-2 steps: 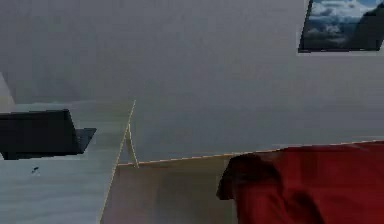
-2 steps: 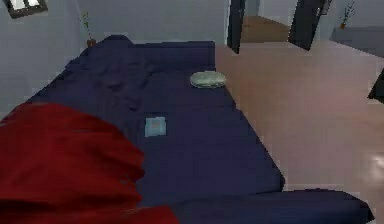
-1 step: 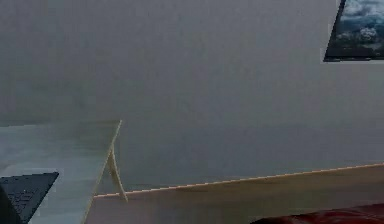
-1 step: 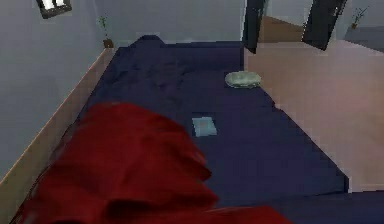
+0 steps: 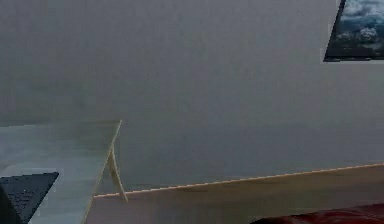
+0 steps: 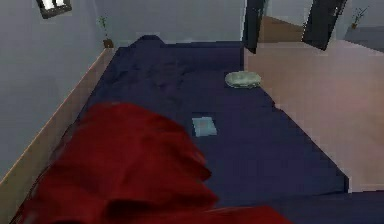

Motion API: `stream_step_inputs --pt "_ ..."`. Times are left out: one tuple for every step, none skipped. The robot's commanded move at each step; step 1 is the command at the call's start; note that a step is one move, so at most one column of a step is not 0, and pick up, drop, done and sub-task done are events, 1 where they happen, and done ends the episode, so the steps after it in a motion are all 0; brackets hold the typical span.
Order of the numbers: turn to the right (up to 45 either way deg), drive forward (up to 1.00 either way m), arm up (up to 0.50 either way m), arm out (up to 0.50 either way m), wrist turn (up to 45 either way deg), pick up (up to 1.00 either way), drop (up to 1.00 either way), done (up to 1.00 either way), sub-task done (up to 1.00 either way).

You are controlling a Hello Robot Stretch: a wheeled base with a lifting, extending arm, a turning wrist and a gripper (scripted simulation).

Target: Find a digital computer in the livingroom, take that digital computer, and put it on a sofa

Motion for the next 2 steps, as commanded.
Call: stream_step_inputs --pt "-6.0 0.00 0.00 0.00 0.0 0.00 0.00 0.00 0.00" --pt "0.0 0.40 0.00 0.00 0.0 0.00 0.00 0.00 0.00"
